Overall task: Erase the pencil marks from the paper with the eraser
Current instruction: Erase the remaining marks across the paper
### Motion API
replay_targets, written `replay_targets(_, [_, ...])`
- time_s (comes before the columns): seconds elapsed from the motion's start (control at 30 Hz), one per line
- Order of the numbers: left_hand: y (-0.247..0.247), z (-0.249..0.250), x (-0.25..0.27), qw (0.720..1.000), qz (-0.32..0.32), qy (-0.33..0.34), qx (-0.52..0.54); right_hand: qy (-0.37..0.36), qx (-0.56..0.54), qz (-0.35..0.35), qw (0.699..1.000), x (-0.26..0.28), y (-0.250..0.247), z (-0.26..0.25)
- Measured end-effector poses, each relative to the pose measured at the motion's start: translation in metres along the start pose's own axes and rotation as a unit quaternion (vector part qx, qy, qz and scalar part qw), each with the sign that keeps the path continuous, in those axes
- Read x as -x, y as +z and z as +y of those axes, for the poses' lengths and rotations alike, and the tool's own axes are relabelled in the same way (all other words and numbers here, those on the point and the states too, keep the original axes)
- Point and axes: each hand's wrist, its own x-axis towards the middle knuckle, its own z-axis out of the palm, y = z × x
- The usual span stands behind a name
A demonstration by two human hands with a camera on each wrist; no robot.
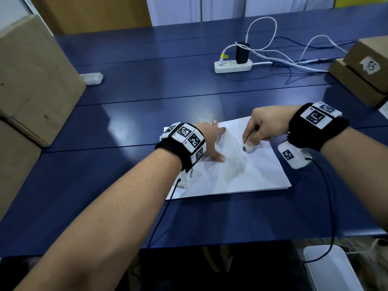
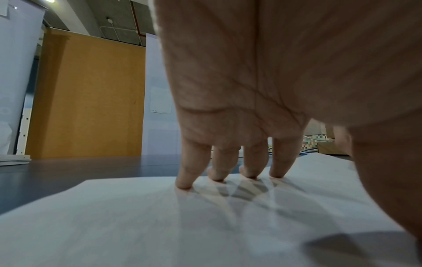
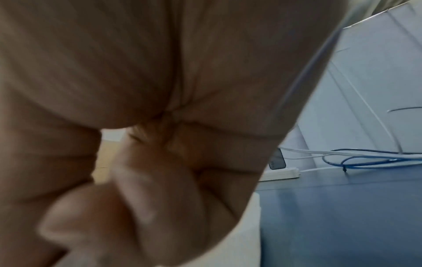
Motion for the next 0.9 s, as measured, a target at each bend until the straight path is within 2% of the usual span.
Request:
replay_targets(0.07, [0.000,0.001,0.000,1.000,-0.001,-0.001,-0.001,0.002,0.006,0.022,1.000,-0.002,-0.001,0.002])
replay_targets(0.2, [0.001,0.000,-0.001,1.000,0.002,0.000,0.000,0.043,0.049,0.185,0.981,-0.018,-0.007,0.006])
replay_targets(0.27, [0.002,-0.001,-0.001,1.000,0.004,0.001,-0.002,0.050,0.041,0.213,0.975,-0.022,-0.007,0.008])
replay_targets(0.33, [0.002,-0.001,-0.002,1.000,0.002,0.001,-0.001,0.037,0.050,0.187,0.980,-0.017,-0.004,0.006])
replay_targets(0.43, [0.002,-0.002,-0.003,1.000,-0.002,0.000,-0.001,0.006,0.036,0.046,0.998,0.001,-0.001,-0.001])
replay_targets(0.47, [0.001,-0.002,-0.003,1.000,-0.004,-0.001,-0.002,0.003,0.027,0.015,1.000,0.004,-0.001,-0.002])
replay_targets(0.5, [0.001,-0.002,-0.003,1.000,-0.006,-0.002,-0.002,0.001,0.029,0.015,0.999,0.004,-0.001,-0.001])
replay_targets(0.67, [0.000,-0.001,-0.003,1.000,-0.004,0.000,-0.003,0.043,0.058,0.200,0.977,-0.020,-0.010,0.009])
replay_targets(0.73, [0.001,0.000,-0.003,1.000,-0.003,0.000,-0.004,0.047,0.051,0.215,0.974,-0.023,-0.010,0.012])
replay_targets(0.8, [0.001,-0.001,-0.002,1.000,-0.004,-0.001,-0.005,0.032,0.056,0.163,0.985,-0.015,-0.008,0.010])
replay_targets(0.9, [0.001,-0.001,-0.003,1.000,-0.004,-0.002,-0.007,0.008,0.008,0.025,1.000,0.003,-0.002,0.000])
